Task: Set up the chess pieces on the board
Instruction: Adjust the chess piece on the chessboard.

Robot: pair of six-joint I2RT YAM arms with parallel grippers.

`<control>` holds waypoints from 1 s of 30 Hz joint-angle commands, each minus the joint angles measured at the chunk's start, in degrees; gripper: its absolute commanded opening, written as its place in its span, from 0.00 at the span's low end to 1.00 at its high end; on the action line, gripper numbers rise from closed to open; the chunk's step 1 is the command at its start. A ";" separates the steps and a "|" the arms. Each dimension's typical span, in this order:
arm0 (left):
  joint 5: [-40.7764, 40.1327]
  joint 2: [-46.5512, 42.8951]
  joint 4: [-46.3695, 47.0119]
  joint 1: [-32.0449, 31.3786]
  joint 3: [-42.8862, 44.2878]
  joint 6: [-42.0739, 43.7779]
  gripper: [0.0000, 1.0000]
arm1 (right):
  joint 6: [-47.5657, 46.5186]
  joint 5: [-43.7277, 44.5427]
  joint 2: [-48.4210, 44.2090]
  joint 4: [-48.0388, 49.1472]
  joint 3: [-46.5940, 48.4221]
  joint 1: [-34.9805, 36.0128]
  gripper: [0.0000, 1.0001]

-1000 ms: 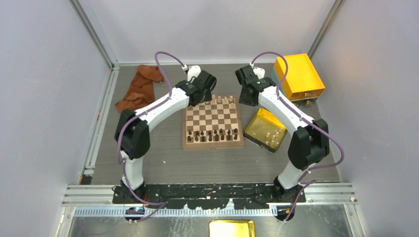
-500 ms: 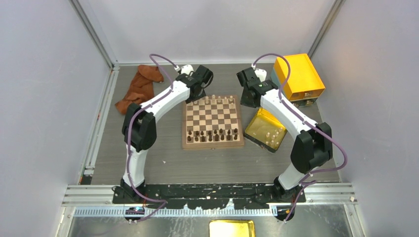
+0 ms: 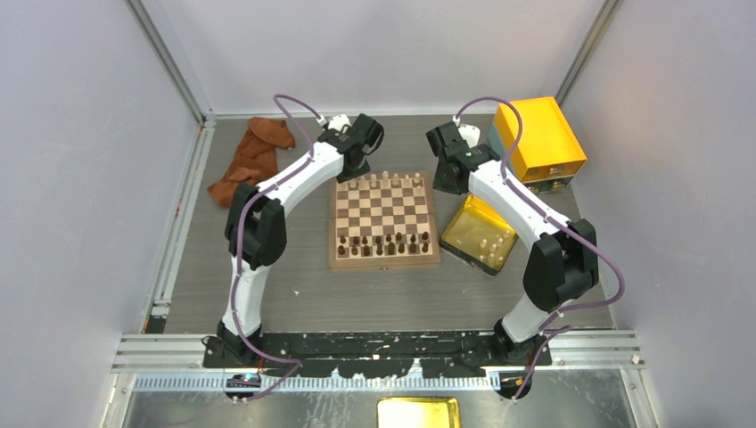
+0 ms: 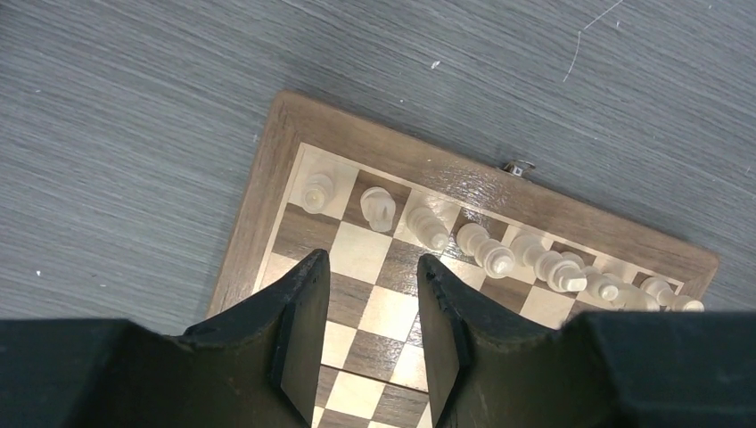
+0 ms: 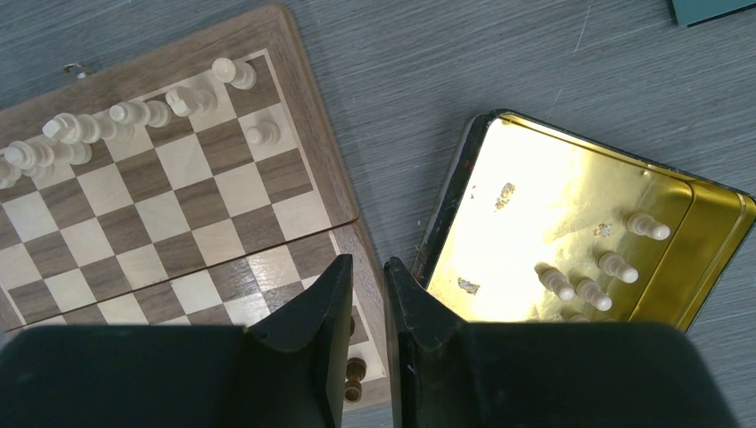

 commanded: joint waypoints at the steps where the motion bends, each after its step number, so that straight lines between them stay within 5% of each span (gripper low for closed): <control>1: 0.77 1.08 -0.75 0.88 2.84 1.61 0.42 | 0.32 1.50 0.17 1.97 1.76 -0.12 0.25; 30: 4.28 3.98 1.04 2.66 4.38 5.62 0.35 | -0.26 2.87 0.96 1.88 2.17 -0.06 0.24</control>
